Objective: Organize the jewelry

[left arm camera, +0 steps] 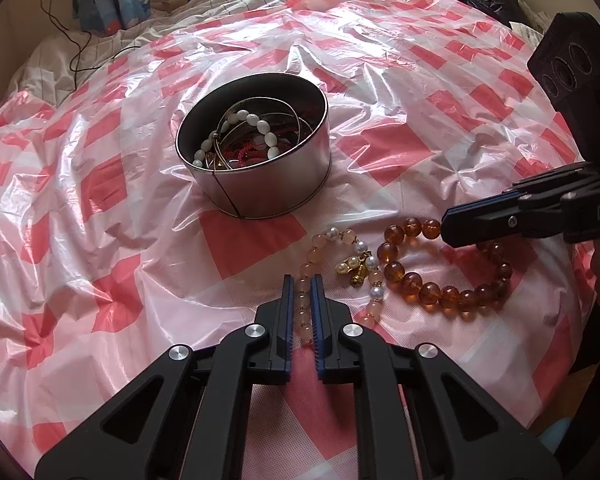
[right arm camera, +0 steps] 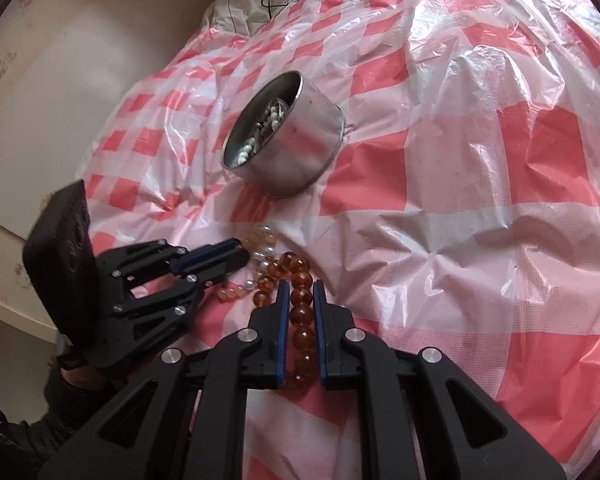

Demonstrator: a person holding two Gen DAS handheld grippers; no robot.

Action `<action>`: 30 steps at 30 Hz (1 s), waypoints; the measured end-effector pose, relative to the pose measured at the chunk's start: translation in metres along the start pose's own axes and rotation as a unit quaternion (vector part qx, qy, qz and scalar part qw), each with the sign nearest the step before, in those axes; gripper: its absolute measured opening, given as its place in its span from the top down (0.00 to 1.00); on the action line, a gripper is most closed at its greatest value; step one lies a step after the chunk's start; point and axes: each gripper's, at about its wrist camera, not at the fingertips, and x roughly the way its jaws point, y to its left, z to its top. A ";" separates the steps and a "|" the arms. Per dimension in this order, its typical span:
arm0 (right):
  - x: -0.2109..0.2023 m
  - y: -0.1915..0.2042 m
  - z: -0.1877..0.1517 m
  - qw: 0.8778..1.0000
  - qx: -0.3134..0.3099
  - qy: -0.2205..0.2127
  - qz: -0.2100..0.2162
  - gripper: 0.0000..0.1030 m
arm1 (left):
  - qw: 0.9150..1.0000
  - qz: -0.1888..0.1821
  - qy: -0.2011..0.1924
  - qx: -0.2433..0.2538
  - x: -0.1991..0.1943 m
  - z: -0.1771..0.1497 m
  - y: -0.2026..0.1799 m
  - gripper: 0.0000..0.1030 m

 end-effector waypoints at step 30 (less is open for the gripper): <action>-0.029 -0.006 0.005 0.991 0.043 -0.044 0.121 0.88 | 0.999 -0.012 -0.039 -0.033 -0.022 0.009 0.012 0.93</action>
